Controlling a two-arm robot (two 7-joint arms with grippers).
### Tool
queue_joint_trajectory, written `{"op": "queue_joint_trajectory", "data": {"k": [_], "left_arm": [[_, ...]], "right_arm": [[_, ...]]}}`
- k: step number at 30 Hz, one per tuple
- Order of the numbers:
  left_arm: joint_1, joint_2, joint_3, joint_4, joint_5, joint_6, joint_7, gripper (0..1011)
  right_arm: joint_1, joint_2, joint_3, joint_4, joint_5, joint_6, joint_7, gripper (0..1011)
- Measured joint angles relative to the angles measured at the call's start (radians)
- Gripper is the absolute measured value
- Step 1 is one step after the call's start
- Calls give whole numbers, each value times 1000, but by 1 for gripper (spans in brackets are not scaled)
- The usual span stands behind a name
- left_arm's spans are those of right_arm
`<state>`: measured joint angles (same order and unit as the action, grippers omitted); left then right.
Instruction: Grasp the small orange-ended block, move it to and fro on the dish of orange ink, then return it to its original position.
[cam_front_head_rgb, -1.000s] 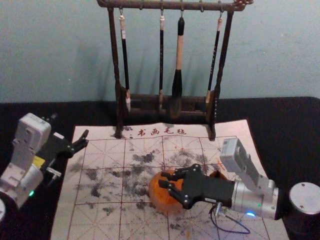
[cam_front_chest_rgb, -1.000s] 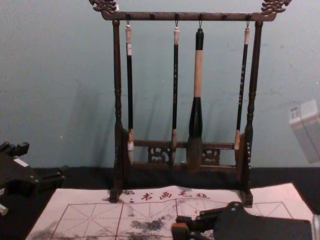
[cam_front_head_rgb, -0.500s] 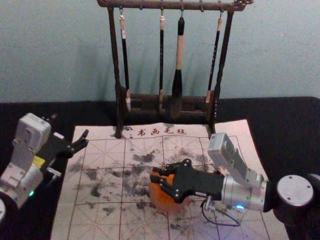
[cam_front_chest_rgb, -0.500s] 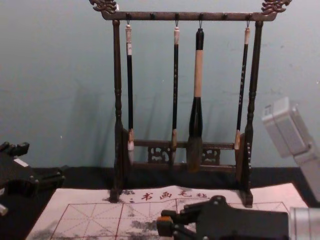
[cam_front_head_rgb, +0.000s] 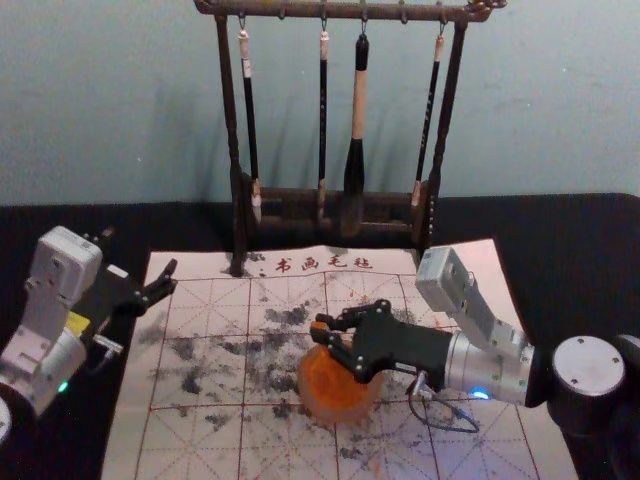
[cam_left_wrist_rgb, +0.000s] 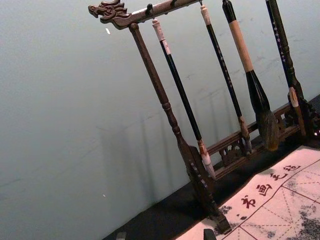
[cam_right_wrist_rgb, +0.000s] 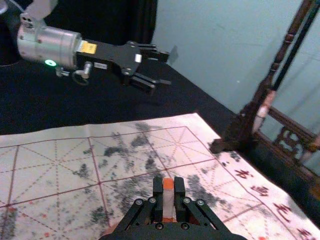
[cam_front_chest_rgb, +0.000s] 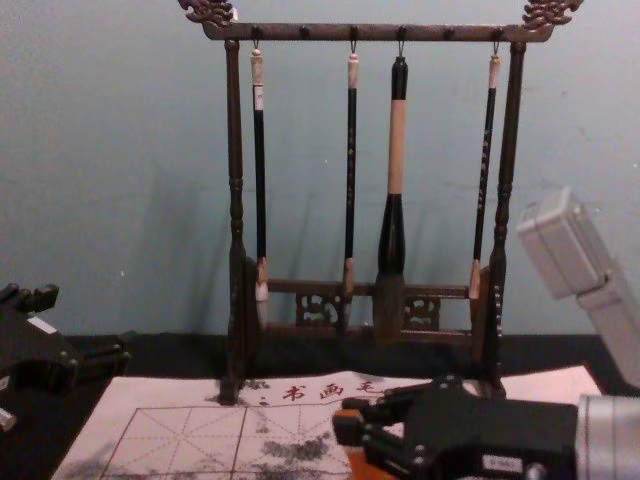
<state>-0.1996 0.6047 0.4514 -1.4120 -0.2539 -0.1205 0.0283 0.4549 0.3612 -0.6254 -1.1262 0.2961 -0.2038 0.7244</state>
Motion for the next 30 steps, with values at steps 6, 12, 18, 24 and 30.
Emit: {"op": "queue_joint_trajectory", "data": {"k": [6,12,18,24,30], "left_arm": [[0,0,0,0,0,0,0,1001],[0,0,0,0,0,0,0,1001],[0,0,0,0,0,0,0,1001],[0,0,0,0,0,0,0,1001],[0,0,0,0,0,0,0,1001]], "right_arm": [[-18,23,20,-20,3,4,-10,81],[-55,57,37,-67,16,16,-11,81],[-93,86,42,-122,30,26,1,81],[-114,98,34,-161,38,28,14,80],[-120,97,15,-180,40,28,28,81]]}}
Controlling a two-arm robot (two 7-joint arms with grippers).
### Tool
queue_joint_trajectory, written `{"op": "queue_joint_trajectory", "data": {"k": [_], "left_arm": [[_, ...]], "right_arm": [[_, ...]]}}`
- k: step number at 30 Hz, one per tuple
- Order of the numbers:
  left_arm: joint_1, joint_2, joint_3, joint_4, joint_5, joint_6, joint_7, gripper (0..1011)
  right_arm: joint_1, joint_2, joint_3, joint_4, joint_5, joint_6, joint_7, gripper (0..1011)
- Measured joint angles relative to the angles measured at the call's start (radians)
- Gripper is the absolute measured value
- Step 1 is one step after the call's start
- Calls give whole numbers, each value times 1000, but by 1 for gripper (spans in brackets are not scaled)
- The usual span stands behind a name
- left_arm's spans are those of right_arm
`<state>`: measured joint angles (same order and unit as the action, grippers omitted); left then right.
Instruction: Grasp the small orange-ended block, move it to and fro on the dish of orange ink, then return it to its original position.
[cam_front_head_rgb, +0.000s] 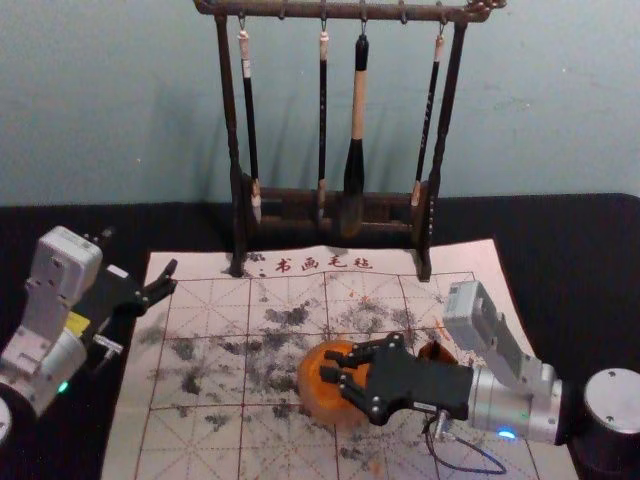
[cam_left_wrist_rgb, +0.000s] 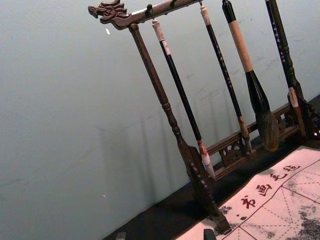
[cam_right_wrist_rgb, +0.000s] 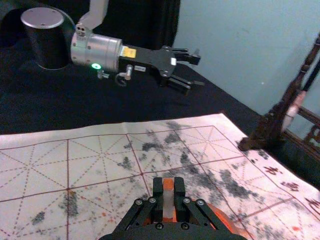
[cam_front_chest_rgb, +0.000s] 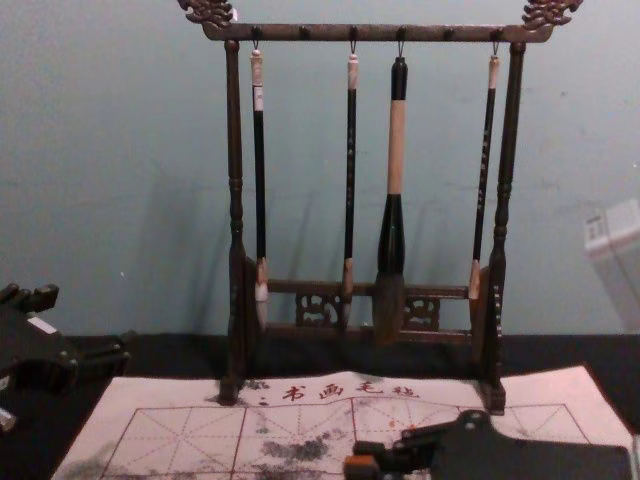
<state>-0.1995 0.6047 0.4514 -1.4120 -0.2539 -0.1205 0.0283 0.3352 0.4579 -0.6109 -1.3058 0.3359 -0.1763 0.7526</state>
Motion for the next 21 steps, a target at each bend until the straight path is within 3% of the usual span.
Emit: {"op": "queue_joint_trajectory", "data": {"k": [8,21], "left_arm": [[0,0,0,0,0,0,0,1001],[0,0,0,0,0,0,0,1001]], "right_arm": [[36,-33,-27,44,-17,-12,4,81],[100,-82,-26,145,-32,-33,-10,81]]}}
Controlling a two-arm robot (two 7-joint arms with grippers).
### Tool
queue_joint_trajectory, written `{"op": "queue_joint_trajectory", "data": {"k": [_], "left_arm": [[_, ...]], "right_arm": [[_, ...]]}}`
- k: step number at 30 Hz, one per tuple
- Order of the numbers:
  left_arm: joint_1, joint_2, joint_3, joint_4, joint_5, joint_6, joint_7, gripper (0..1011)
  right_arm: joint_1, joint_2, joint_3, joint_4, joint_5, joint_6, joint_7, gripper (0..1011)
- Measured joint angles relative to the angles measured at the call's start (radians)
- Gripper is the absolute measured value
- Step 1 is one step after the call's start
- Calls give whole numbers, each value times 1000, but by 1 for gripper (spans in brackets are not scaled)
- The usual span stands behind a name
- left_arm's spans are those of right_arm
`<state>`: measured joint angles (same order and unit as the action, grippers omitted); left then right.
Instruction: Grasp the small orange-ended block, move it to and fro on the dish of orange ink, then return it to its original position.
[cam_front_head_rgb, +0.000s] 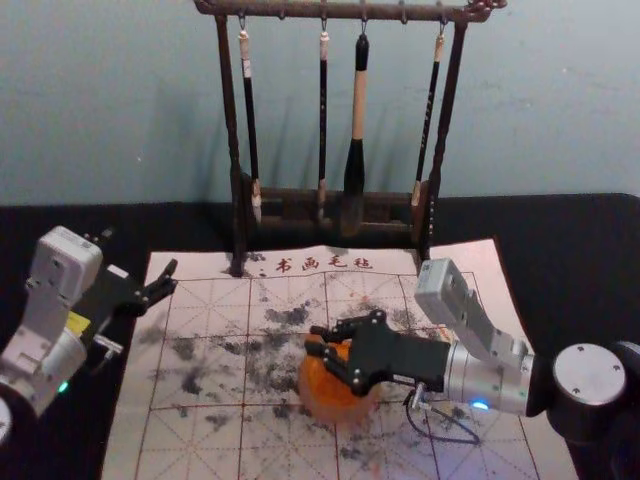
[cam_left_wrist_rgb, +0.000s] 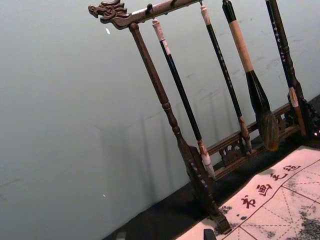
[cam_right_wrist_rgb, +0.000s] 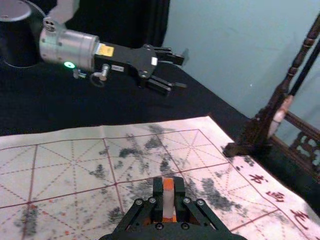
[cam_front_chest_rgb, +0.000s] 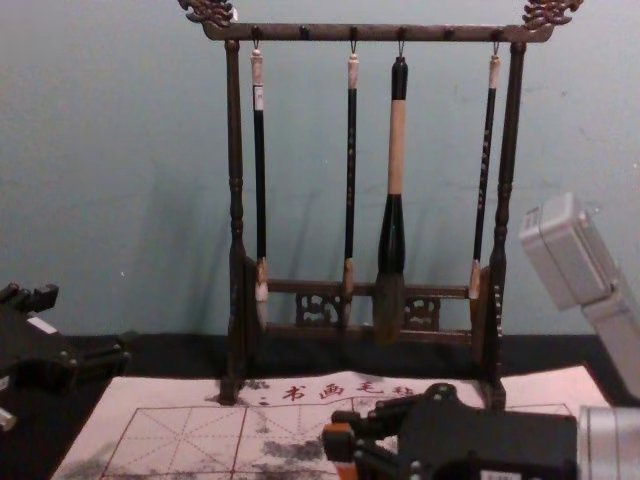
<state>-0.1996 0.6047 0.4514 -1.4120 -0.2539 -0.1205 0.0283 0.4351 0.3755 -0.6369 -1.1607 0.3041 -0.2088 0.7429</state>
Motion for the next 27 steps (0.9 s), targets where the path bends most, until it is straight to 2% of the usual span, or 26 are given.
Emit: {"op": "queue_joint_trajectory", "data": {"k": [5,10,18,20,27], "left_arm": [[0,0,0,0,0,0,0,1001],[0,0,0,0,0,0,0,1001],[0,0,0,0,0,0,0,1001],[0,0,0,0,0,0,0,1001],[0,0,0,0,0,0,0,1001]], "right_arm": [[9,-2,9,16,-2,-2,-5,81],[2,12,24,7,0,2,-13,81],[-49,61,46,-68,14,19,-22,81],[-76,80,51,-105,24,27,-21,80],[-116,96,54,-162,34,33,-29,81]]}}
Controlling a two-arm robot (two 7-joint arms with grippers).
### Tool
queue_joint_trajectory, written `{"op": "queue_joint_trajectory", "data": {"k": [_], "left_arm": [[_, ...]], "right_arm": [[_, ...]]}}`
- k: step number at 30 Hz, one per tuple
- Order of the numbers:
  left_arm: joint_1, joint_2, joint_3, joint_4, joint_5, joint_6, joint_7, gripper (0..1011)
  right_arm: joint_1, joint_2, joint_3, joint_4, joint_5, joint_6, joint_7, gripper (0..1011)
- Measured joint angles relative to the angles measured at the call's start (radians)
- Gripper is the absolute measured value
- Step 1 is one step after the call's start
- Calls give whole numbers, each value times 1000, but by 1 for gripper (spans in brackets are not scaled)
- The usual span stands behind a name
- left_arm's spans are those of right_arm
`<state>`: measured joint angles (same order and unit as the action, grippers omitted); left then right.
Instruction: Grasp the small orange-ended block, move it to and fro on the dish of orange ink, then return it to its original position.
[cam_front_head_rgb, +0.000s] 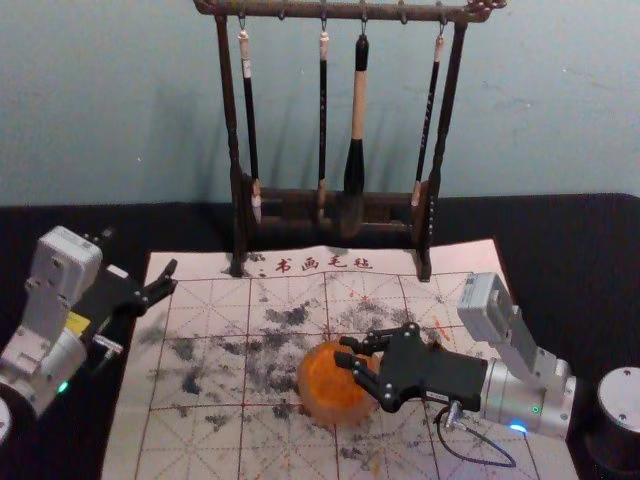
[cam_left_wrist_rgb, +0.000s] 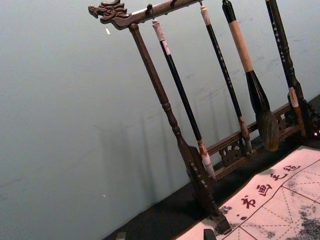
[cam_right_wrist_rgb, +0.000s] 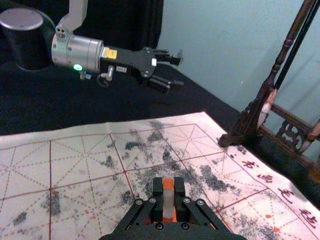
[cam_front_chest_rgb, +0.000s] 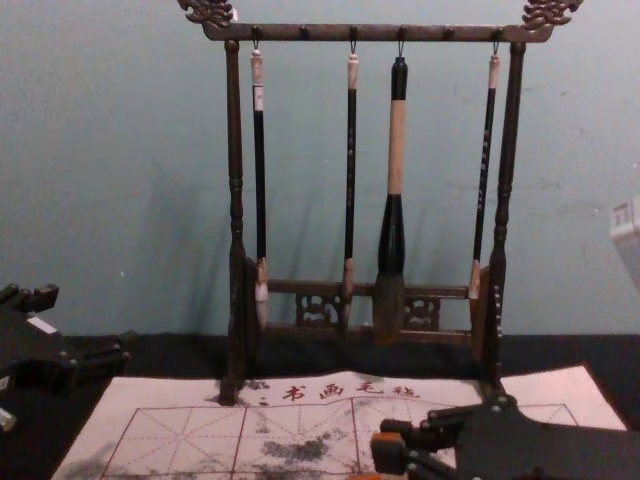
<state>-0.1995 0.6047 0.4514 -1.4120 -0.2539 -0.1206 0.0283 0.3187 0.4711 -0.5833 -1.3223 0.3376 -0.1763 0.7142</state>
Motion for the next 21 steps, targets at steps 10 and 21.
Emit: {"op": "queue_joint_trajectory", "data": {"k": [10,21], "left_arm": [[0,0,0,0,0,0,0,1001],[0,0,0,0,0,0,0,1001]], "right_arm": [[-50,-11,59,-41,51,-51,-46,80],[-137,19,155,-127,77,-101,-110,81]]}}
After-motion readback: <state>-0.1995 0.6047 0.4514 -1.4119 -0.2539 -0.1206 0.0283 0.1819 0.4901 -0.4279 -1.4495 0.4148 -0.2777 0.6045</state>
